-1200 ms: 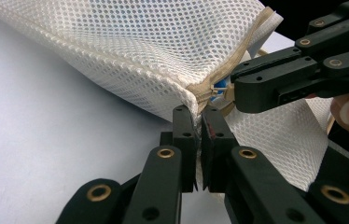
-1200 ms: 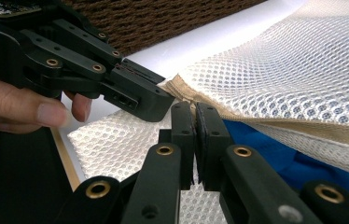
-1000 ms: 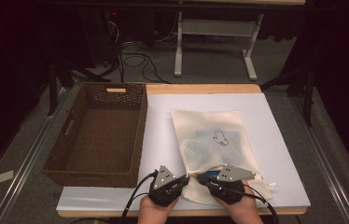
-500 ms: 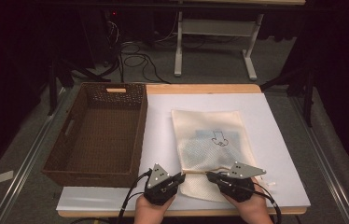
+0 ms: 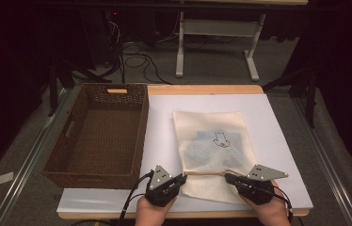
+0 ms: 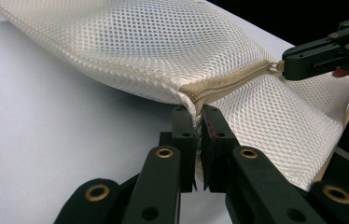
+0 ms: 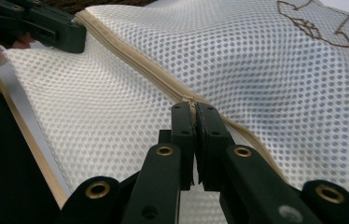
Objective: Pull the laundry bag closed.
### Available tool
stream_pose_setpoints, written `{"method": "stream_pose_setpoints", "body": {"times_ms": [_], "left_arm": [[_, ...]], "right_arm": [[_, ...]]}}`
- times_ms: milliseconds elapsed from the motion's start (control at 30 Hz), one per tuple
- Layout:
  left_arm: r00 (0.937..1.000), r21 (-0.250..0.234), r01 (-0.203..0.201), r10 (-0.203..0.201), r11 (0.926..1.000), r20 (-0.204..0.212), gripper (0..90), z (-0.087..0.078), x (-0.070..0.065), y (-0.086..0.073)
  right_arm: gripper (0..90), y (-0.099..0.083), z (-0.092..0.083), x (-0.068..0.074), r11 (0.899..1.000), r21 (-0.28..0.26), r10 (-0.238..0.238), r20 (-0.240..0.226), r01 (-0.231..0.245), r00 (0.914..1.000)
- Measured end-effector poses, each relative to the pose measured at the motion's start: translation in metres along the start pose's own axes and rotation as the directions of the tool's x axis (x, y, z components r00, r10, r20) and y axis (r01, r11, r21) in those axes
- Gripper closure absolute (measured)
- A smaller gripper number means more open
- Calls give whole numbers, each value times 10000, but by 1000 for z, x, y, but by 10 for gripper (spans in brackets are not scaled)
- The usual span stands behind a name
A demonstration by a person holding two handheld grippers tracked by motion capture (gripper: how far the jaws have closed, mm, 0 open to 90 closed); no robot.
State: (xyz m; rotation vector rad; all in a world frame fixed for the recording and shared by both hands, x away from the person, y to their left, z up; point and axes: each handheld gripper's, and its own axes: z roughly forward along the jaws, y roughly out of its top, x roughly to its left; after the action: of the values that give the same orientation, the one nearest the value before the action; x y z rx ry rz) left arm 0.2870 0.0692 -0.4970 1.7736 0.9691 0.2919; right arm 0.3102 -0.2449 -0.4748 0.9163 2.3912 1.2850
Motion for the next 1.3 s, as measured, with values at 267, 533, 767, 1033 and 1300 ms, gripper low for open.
{"method": "stream_pose_setpoints", "body": {"times_ms": [267, 533, 767, 1033, 1300], "left_arm": [[9999, 24, -104, 105, 9999, -114, 853, -1, -1, 0], [9997, 16, -35, 36, 10000, -243, 854, -1, 1, 0], [9997, 58, -48, 49, 10000, -243, 854, -1, 2, 0], [9993, 95, 79, -76, 9999, -360, 855, -4, 4, 0], [9991, 309, 118, -106, 9995, -413, 858, -3, 3, 1]], "right_arm": [[882, -6, -13, -11, 10000, -38, 72, 257, -71, 9996], [882, -17, -31, -30, 9985, -129, 538, 684, -530, 9962], [882, -28, -44, -43, 9961, -66, 880, 995, -878, 9911], [882, -37, -57, -56, 9930, -76, 1174, 1389, -1175, 9833], [881, -51, -68, -66, 9888, 72, 1458, 1605, -1489, 9762]]}}
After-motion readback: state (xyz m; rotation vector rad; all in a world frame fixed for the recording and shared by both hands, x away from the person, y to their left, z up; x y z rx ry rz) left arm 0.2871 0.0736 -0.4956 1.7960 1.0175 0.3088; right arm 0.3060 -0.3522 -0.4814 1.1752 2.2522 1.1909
